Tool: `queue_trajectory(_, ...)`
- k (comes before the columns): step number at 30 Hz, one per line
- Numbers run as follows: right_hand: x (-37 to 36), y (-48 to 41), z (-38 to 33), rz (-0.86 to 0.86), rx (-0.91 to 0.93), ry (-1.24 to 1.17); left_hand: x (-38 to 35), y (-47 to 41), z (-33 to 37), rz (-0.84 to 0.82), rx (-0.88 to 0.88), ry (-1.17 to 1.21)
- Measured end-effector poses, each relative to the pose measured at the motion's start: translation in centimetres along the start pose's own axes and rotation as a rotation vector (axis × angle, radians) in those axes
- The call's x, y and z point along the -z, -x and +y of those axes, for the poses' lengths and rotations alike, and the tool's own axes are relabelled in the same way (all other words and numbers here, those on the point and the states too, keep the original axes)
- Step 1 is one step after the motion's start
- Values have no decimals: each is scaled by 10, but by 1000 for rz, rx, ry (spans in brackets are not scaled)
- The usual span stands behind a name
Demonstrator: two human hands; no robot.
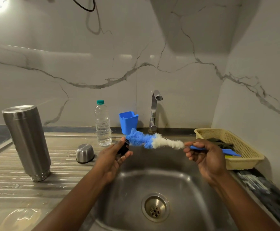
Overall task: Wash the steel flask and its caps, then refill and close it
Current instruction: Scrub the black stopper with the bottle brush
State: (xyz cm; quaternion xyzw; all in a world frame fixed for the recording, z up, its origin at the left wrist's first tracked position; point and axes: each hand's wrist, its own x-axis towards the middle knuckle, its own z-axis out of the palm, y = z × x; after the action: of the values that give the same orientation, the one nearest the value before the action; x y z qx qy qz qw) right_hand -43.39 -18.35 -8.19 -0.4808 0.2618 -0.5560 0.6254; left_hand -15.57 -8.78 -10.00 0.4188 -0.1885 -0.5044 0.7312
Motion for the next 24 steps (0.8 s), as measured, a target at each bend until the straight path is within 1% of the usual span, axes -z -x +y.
queue_trajectory(3, -2, 2, 7, -22, -36, 1, -1, 1, -5, -37, 44, -17)
queue_trajectory(8, 1, 0, 0, -7, -8, -5, -1, 1, 2, -38, 13, 4)
queue_trajectory(13, -5, 3, 9, -31, -48, -16, -6, 6, -6, -124, 31, -31)
queue_trajectory(18, -2, 0, 1, 8, -22, -16, -3, 0, 1, -85, -22, 17)
queue_trajectory(22, -4, 3, 9, -21, -39, 30, -2, 2, -8, -52, 12, -69)
queue_trajectory(24, -4, 2, 5, -21, -24, 35, -2, 2, -6, -21, -5, -71)
